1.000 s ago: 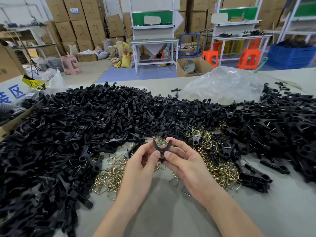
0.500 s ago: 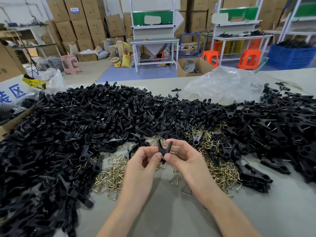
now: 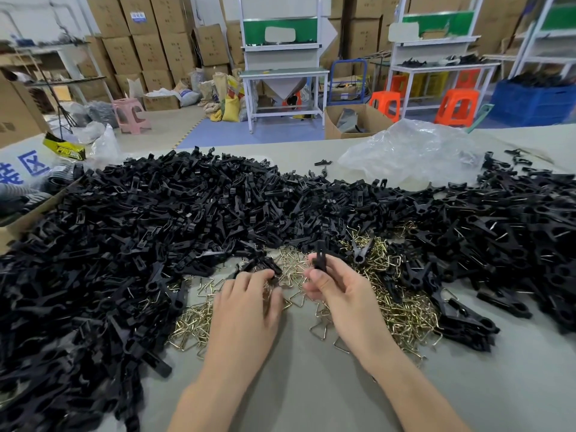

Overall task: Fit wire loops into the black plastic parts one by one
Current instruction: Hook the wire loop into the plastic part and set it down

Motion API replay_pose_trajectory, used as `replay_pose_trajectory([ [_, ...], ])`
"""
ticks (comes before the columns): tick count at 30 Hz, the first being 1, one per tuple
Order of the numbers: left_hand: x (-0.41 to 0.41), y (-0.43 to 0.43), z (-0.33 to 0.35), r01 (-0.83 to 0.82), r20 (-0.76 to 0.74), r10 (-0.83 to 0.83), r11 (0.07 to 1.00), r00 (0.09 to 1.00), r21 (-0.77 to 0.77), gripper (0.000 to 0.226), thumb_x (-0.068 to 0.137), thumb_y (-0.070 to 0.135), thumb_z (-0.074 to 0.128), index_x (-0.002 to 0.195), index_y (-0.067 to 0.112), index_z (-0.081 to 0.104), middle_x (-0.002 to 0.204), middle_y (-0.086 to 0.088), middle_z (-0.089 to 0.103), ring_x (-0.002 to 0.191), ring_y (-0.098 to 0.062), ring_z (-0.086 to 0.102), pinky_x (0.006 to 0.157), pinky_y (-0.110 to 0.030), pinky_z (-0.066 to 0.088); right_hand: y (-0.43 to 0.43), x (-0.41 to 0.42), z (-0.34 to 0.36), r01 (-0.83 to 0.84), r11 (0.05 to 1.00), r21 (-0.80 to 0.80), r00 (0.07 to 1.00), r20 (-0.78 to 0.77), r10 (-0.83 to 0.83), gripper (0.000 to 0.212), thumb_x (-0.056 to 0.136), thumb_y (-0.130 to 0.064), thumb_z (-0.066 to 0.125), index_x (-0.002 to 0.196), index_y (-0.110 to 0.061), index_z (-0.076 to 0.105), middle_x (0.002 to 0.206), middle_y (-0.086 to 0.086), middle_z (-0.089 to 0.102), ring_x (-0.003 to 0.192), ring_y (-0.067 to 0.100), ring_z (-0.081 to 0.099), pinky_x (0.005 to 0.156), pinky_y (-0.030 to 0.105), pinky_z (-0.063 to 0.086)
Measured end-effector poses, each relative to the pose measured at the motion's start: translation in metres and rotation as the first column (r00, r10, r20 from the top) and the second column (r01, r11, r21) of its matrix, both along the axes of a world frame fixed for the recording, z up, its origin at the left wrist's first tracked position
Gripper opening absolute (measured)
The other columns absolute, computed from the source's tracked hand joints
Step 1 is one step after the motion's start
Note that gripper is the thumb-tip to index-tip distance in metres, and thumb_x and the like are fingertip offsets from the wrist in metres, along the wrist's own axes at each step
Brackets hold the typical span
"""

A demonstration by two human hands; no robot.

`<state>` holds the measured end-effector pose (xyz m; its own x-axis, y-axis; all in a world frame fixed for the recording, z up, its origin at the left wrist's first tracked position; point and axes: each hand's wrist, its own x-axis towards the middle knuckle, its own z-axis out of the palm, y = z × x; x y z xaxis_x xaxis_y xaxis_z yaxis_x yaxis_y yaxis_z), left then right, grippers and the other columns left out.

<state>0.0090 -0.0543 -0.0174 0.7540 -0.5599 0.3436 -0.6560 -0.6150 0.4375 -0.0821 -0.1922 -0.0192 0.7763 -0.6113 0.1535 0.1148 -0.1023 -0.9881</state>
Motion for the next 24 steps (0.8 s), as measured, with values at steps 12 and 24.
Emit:
replay_pose_trajectory([
  [12,0.014,0.008,-0.004,0.135,-0.003,-0.136,0.975,0.991,0.175,0.032,0.095,0.057,0.051,0.119,0.038,0.061,0.119,0.017,0.051,0.116,-0.012,0.044,0.097,-0.029,0.031,-0.002,0.002,-0.007,0.057,0.997,-0.06,0.995,-0.08,-0.061,0.034,0.102,-0.012,0.057,0.133,-0.026,0.061,0.096,-0.017,0.075,0.09,0.006,0.072,0.091,0.029,0.057],
  [24,0.015,0.011,0.005,0.155,0.144,-0.163,0.986,0.976,0.067,0.018,0.097,0.038,0.059,0.095,0.023,0.07,0.109,0.011,0.058,0.102,-0.013,0.052,0.089,-0.027,0.04,0.0,0.0,-0.003,0.064,0.998,-0.02,0.997,-0.031,-0.065,0.024,0.097,-0.016,0.066,0.108,-0.037,0.063,0.098,-0.012,0.075,0.088,0.008,0.071,0.083,0.025,0.054],
])
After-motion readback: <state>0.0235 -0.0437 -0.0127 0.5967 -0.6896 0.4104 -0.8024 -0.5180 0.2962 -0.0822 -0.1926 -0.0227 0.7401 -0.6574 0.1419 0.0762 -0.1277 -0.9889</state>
